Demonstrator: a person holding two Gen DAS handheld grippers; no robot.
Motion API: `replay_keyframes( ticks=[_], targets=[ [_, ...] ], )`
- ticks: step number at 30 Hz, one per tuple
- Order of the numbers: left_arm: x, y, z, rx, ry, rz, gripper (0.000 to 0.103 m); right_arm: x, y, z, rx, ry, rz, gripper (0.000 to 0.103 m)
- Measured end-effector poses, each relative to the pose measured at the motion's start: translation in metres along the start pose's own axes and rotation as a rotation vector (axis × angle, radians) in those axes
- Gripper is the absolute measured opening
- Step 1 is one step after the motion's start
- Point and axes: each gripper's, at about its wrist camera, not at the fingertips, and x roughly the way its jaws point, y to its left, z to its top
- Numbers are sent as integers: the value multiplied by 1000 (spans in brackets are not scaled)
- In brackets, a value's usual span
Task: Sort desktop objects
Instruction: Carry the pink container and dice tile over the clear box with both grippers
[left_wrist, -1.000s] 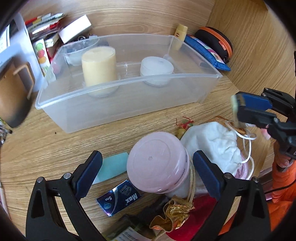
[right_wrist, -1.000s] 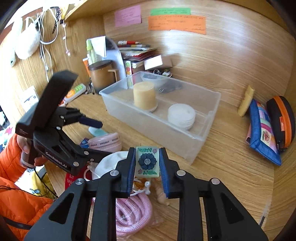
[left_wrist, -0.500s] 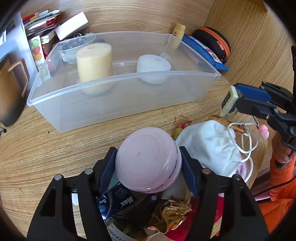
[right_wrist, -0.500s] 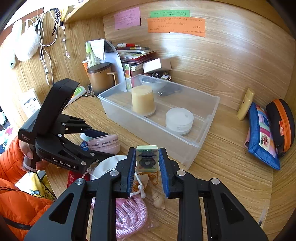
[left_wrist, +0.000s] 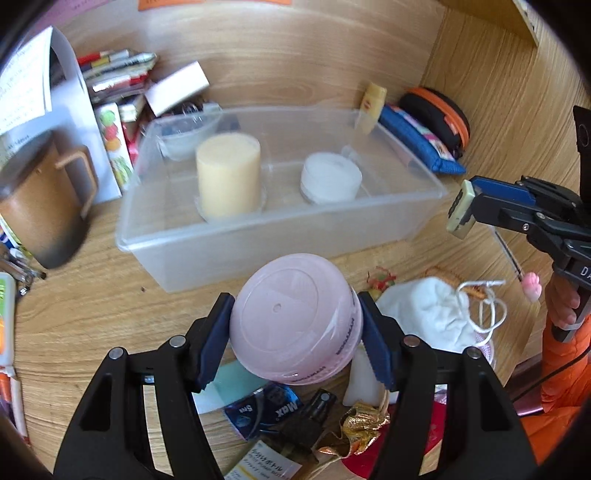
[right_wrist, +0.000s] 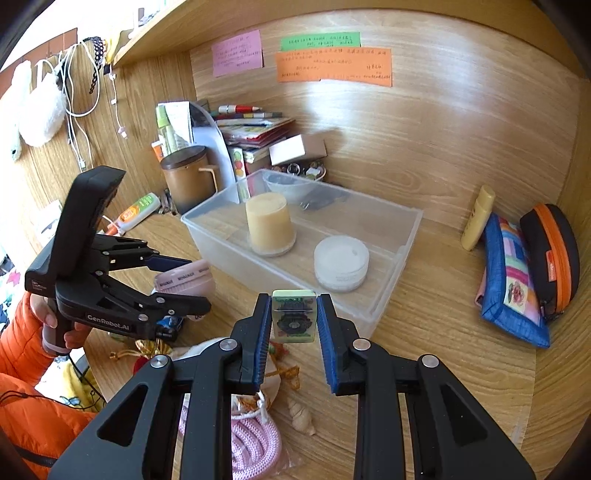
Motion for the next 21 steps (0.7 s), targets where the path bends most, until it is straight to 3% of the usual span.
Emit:
replay_keyframes(
  ticks=[11, 21],
  targets=[
    [-25, 21, 18, -28, -83, 22, 65, -8, -11, 24, 22, -60, -21, 22],
    [-39, 45, 44, -39, -130, 44, 65, 6, -24, 35, 41, -53, -35, 22]
  ],
)
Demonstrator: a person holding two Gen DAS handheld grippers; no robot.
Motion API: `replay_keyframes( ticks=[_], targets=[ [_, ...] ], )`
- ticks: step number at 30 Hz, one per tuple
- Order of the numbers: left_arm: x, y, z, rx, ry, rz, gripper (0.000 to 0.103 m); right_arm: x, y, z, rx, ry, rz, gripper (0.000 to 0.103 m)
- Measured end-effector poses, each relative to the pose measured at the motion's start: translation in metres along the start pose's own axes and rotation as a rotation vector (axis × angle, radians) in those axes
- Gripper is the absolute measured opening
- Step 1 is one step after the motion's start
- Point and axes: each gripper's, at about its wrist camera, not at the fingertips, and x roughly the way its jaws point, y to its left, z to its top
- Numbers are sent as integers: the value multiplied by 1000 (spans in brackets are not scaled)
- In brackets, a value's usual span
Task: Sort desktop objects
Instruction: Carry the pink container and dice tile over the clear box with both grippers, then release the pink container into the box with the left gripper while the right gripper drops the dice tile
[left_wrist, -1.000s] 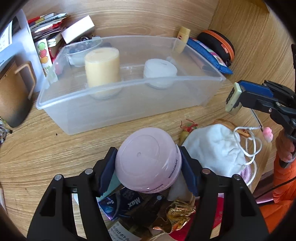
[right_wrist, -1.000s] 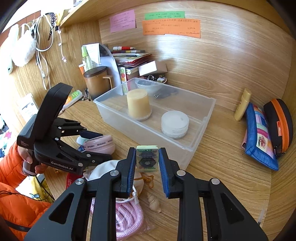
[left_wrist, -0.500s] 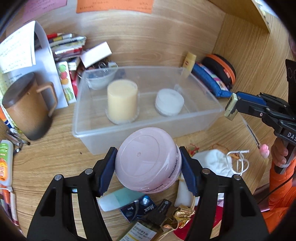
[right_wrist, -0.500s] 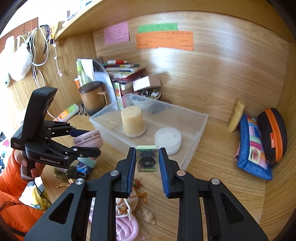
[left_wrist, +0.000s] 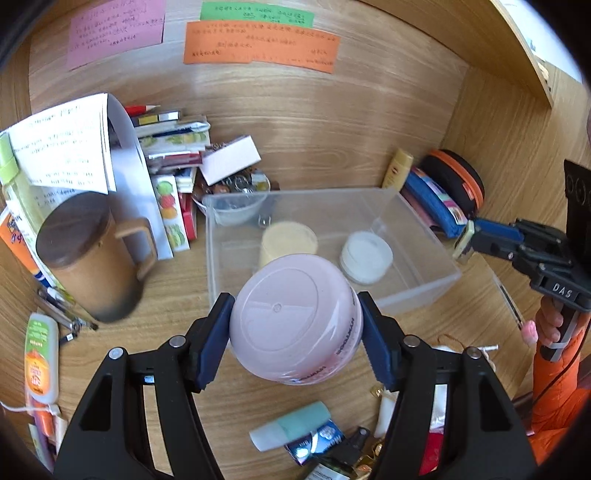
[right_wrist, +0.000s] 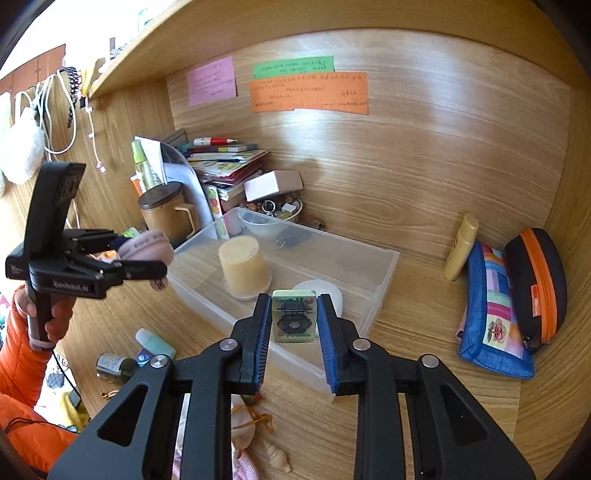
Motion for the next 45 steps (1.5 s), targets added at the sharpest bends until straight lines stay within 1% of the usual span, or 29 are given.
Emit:
replay_keyframes(
  ticks=[4, 11, 15, 18, 22, 34, 36, 37, 39, 42, 45],
  targets=[
    [7, 5, 6, 0, 6, 3, 65, 10, -5, 2, 10, 18, -1, 22],
    [28, 13, 10, -15, 49, -7, 65, 31, -9, 3, 14, 64, 5, 22],
    [38, 16, 11, -12, 74, 4, 65, 38, -11, 2, 18, 80, 10, 22],
    [41, 15, 14, 2, 79, 11, 65, 43, -11, 1, 22, 94, 11, 22],
    [52, 13, 14, 17, 109, 5, 65, 51, -12, -1, 23, 121, 13, 22],
    [67, 1, 16, 89, 137, 30, 65, 70, -4, -4, -34, 194, 11, 22],
    [72, 0, 17, 89, 153, 19, 65, 74, -4, -6, -30, 205, 11, 22],
    [78, 1, 16, 82, 174, 11, 65, 75, -3, -7, -29, 208, 14, 22],
    [82, -2, 17, 102, 168, 42, 65, 76, -2, -7, -25, 209, 16, 22],
    [84, -1, 19, 89, 167, 27, 66, 75, 0, -7, -20, 204, 21, 22],
    [84, -1, 19, 84, 167, 28, 66, 75, 3, -6, -26, 204, 20, 22]
  ],
)
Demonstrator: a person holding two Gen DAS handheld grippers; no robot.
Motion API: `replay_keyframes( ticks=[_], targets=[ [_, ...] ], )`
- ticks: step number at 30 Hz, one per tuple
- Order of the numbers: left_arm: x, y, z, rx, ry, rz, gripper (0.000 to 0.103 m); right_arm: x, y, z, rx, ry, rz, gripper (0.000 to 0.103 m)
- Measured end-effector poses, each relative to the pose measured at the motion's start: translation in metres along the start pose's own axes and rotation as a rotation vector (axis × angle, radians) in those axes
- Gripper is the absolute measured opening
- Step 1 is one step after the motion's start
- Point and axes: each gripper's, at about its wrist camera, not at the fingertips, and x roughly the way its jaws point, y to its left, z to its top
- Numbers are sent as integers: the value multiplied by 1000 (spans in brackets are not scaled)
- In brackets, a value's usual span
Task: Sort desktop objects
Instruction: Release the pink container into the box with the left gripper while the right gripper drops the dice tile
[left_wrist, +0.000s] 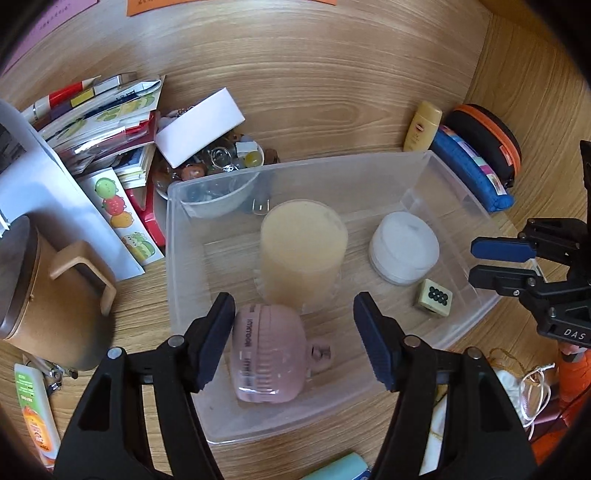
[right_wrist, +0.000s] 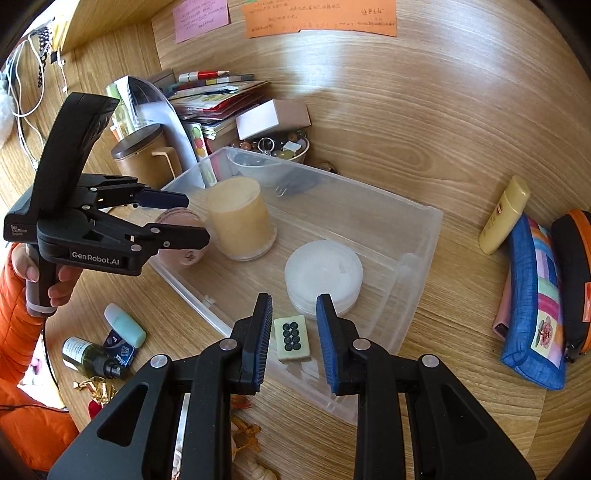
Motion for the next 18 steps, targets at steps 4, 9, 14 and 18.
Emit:
replay_keyframes(
  ticks=[4, 9, 14, 18],
  targets=[
    [-4, -1, -2, -3, -6, 13, 66, 1, 3, 2, -4, 1, 1, 22],
    [-17, -4, -5, 6, -41, 52, 71, 0, 9, 4, -12, -3, -7, 23],
    [-36, -1, -10, -1, -87, 80, 76, -8, 16, 4, -27, -25, -37, 41],
    [-50, 2, -16, -15, -119, 96, 83, -21, 24, 3, -40, -64, -71, 54]
  ],
)
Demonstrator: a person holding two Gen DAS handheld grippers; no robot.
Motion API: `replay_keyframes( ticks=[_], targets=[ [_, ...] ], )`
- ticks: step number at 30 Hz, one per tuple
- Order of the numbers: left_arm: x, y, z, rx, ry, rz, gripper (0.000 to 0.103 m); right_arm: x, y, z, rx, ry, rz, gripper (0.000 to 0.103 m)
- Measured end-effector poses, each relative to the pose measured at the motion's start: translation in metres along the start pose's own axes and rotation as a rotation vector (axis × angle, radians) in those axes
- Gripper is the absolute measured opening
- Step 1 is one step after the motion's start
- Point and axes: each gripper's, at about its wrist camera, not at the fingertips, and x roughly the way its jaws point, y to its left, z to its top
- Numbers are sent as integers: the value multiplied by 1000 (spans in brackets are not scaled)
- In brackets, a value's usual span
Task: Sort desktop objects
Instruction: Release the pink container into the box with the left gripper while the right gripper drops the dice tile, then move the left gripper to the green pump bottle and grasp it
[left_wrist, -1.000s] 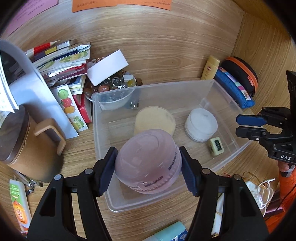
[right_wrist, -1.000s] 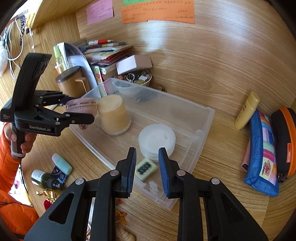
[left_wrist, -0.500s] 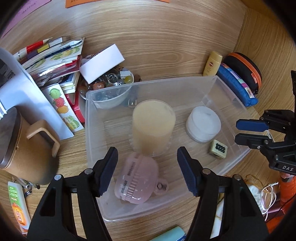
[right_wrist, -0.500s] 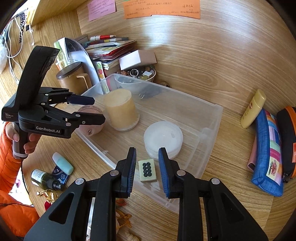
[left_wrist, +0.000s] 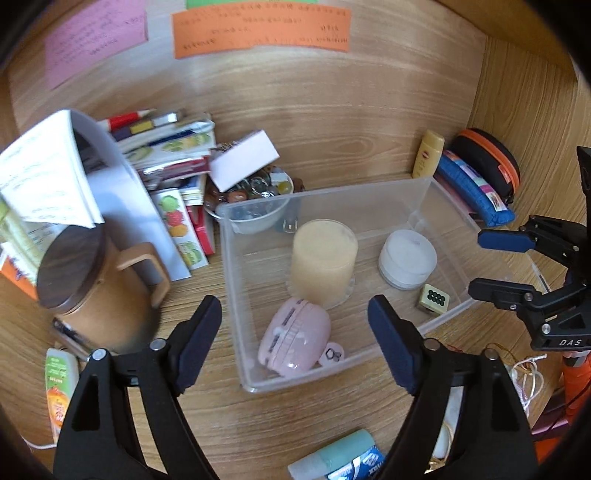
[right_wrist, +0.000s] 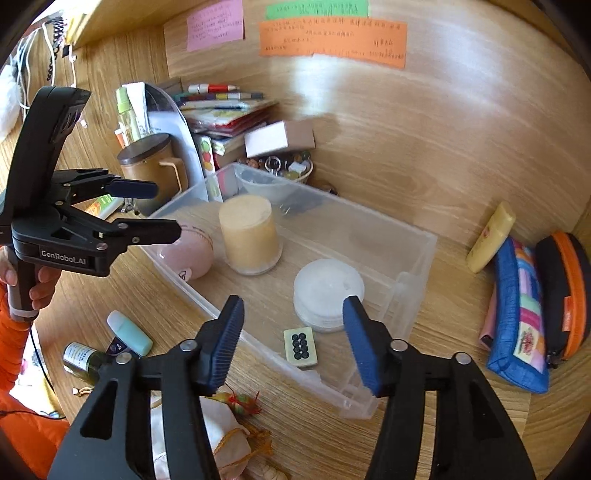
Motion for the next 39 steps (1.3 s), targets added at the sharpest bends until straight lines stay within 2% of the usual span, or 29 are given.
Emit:
replay_keyframes(
  ticks=[1, 5, 8, 11, 22, 29, 34, 39],
  targets=[
    [-4, 1, -2, -2, -7, 5, 84, -3, 2, 0, -3, -6, -7, 55],
    [-17, 1, -10, -15, -27, 19, 91, -15, 7, -3, -7, -30, -34, 71],
    [-26, 0, -18, -24, -37, 27, 94, -24, 11, -7, -9, -43, -47, 73],
    [-34, -1, -27, -29, -39, 30, 94, -32, 15, -13, -6, -51, -48, 82],
    [-55, -10, -72, -36, -27, 33, 95, -57, 18, -40, 44, -72, -37, 83],
    [-61, -14, -103, -46, -5, 33, 95, -70, 18, -63, 63, -82, -92, 83],
    [-61, -12, -121, -80, 18, 30, 95, -70, 6, -84, 99, -46, -135, 83],
    [-66, -12, -135, -121, 26, 16, 95, -64, -9, -106, 156, -3, -142, 83]
  ],
)
